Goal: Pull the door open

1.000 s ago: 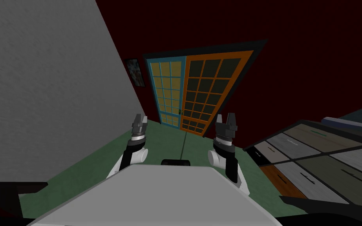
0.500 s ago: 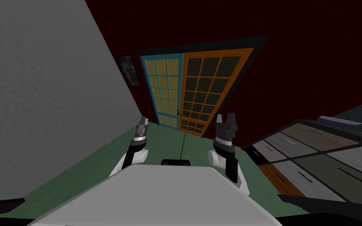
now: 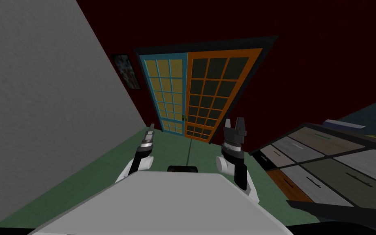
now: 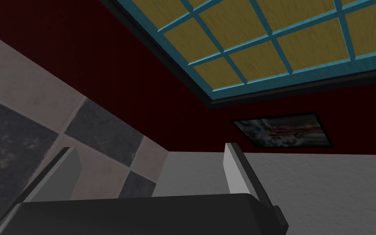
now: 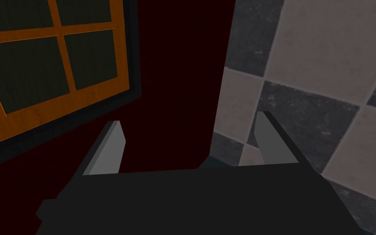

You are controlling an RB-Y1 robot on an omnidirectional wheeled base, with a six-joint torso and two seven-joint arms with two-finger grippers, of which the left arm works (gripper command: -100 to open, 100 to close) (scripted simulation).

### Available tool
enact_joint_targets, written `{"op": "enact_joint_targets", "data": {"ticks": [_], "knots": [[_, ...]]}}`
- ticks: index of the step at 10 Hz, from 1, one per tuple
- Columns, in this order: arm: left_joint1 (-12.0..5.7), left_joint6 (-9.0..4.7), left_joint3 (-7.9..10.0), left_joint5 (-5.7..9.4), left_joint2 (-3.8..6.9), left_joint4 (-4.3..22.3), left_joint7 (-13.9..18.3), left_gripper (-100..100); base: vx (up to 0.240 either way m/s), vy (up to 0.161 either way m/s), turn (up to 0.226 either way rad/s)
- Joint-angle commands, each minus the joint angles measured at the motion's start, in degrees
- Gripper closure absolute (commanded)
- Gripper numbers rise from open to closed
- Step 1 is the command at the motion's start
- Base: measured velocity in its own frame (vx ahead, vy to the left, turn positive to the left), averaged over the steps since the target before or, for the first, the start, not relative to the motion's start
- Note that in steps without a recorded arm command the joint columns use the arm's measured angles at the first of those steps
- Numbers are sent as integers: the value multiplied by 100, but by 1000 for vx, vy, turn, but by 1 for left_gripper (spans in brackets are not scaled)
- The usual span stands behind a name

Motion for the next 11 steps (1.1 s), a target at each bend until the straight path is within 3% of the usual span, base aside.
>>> {"op": "enact_joint_targets", "data": {"ticks": [1,11], "knots": [[-33,-32,51,-60,23,218,-210,-100,95,-10,-70],[-334,-232,371,-441,113,1647,-1451,-100,105,-13,-77]]}}
